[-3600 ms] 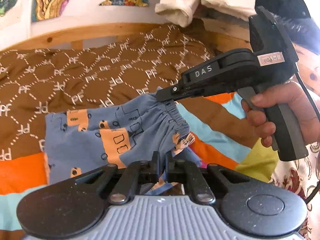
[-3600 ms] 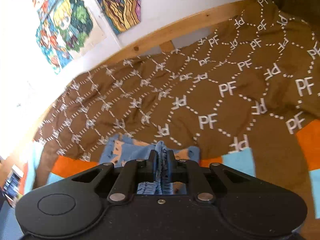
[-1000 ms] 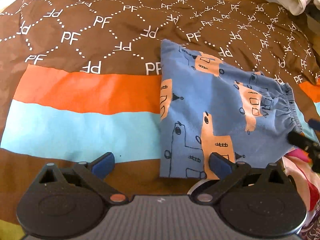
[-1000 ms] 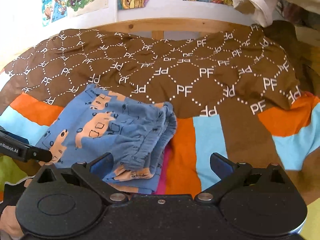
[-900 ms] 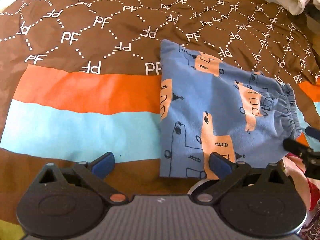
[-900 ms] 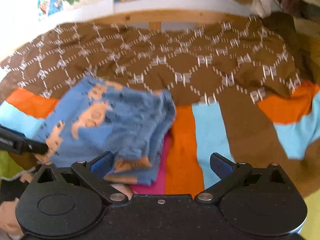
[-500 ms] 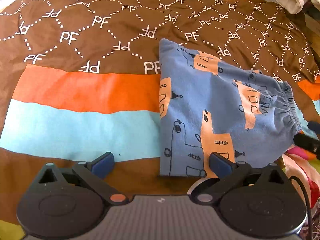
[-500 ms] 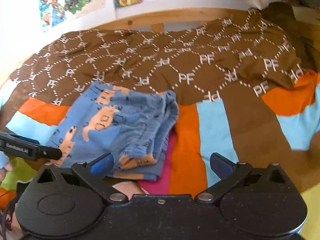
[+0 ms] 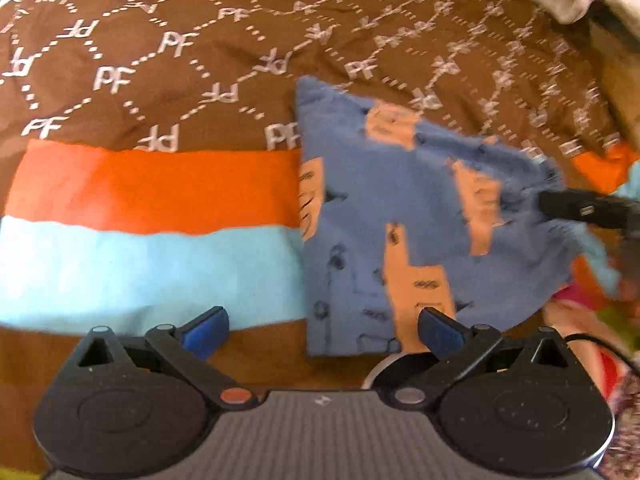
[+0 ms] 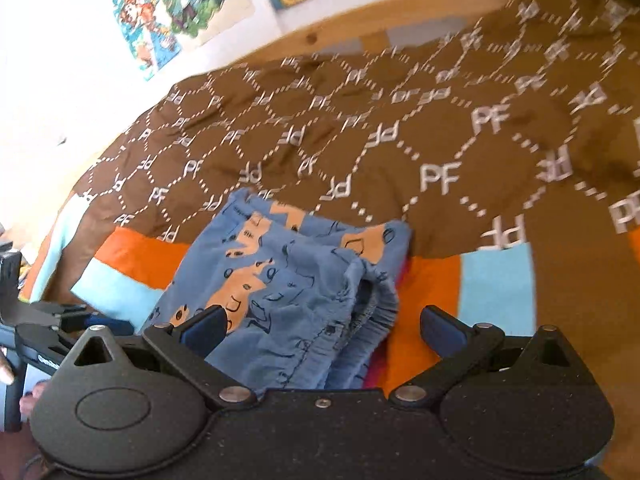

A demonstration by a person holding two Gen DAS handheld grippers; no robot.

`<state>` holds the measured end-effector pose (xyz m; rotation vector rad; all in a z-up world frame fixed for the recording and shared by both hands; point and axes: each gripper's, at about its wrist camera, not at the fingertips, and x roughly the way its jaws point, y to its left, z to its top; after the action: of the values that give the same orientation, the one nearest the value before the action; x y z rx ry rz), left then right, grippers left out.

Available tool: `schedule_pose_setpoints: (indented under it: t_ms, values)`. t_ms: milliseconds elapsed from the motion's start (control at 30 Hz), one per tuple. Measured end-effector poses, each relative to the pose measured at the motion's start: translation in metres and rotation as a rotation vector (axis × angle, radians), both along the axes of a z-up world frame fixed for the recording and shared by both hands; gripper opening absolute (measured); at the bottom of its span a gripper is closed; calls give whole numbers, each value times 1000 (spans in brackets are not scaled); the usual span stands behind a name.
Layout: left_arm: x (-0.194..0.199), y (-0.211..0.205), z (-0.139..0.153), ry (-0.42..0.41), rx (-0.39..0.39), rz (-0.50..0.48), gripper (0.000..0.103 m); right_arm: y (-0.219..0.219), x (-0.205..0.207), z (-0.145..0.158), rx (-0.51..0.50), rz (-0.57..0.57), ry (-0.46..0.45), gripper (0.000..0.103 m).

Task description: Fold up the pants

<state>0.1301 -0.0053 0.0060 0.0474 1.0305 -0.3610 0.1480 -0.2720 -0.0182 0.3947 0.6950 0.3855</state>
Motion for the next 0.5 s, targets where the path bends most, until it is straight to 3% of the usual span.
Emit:
schedule_pose_setpoints:
  t_ms: [167, 333, 500]
  values:
    - [10, 14, 3, -63, -214, -61, 103, -21, 17, -14, 163, 21, -10, 102]
    - [16, 21, -16, -81, -340, -64, 103, -39, 37, -23, 299, 30, 4, 102]
    - [22, 29, -16, -44, -483, -78, 103, -39, 57, -28, 383, 130, 23, 103]
